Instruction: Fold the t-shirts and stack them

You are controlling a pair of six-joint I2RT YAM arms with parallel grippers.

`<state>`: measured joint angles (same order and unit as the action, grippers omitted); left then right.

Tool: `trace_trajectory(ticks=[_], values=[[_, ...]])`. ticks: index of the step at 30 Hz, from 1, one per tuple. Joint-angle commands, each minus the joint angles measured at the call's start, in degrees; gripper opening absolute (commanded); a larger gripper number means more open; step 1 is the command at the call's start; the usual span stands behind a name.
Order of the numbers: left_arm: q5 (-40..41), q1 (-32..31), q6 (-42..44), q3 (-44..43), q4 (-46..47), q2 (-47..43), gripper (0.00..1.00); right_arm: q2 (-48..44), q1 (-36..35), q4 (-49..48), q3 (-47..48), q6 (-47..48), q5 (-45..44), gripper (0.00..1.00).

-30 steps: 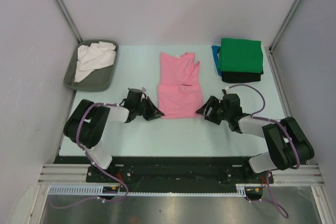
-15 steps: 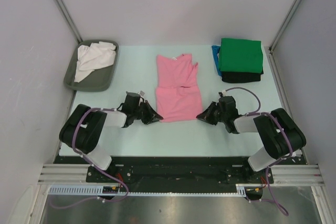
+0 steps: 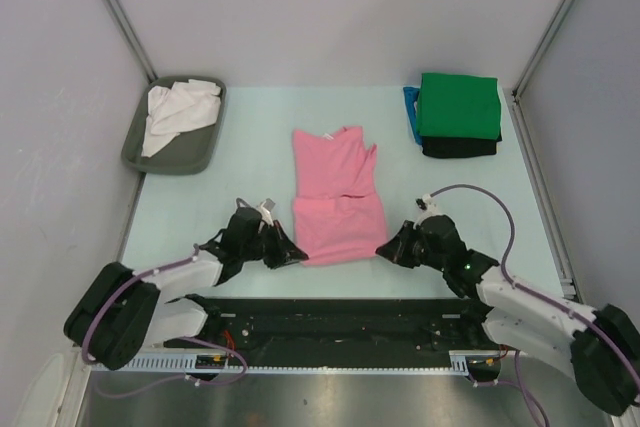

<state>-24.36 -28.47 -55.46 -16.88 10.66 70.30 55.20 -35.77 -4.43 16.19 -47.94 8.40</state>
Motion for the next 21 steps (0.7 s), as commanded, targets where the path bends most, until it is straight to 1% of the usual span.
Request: trace_trajectory(ticks=[1,2,3,4,5,7,8,9,12,13,15,16,17,18,19,20,21], values=[[4.0,-4.4,-3.9,4.0,-4.1,-9.7,0.0,-11.8,-6.5,12.3,0.2,-2.5,-8.4,0.0],[4.3,-4.8,-4.7,4.6,-4.3,-11.7,0.0,-13.4,-7.4,14.4,1.5,-2.4,-8.4,0.0],[5.5,-5.6,-5.4,4.8,-6.1,-14.4,0.0,-15.7,-7.9,15.8,2.4,-2.3,-10.8,0.0],[6.3,-5.7,-5.8,4.5,-7.6,-18.8,0.0,-16.3,-9.0,17.2,3.6,-1.8,-11.7,0.0],[8.0,-5.7,-5.6,3.6,-11.9,-21.1,0.01,-16.5,-9.2,19.0,6.4,-0.4,-12.5,0.0],[9.8,-5.7,-3.8,-0.7,-15.3,-24.1,0.04,-15.0,-9.2,19.5,9.1,2.5,-13.4,0.0],[10.9,-5.6,-2.7,-4.5,-18.2,-24.1,0.05,-14.3,-9.1,18.9,11.4,3.7,-13.3,0.0],[11.3,-5.6,-0.5,-6.5,-19.3,-23.4,0.05,-13.2,-8.8,18.3,12.6,4.8,-13.3,0.0],[12.7,-5.5,2.7,-12.5,-19.6,-19.3,0.03,-8.2,-7.2,14.5,16.8,7.9,-12.4,0.0],[12.6,-4.8,3.2,-13.8,-19.0,-16.5,0.01,-5.0,-5.2,12.4,17.8,8.6,-11.3,0.0],[10.9,-3.9,5.1,-17.7,-18.2,-13.2,0.0,-1.8,-2.5,10.6,20.9,10.0,-7.4,0.0],[10.6,-2.9,5.4,-19.0,-17.6,-11.6,0.0,1.5,1.3,8.0,21.8,10.0,-5.7,0.0],[10.0,-2.5,6.0,-21.4,-17.1,-8.2,0.0,3.1,3.0,6.7,22.4,9.5,-2.0,0.0],[8.9,-1.9,6.5,-22.5,-16.6,-6.9,0.01,5.1,4.9,5.4,24.0,9.4,-0.2,0.0],[8.9,-0.8,6.9,-23.6,-16.0,-5.2,0.0,8.6,6.4,1.8,24.6,9.1,1.4,0.0],[9.2,-0.4,7.0,-25.5,-15.8,-2.6,0.0,11.0,9.3,0.2,25.3,8.7,4.7,0.0],[8.8,0.1,7.5,-26.4,-15.3,-1.0,0.0,13.1,10.4,-1.1,26.3,8.0,6.1,0.0]])
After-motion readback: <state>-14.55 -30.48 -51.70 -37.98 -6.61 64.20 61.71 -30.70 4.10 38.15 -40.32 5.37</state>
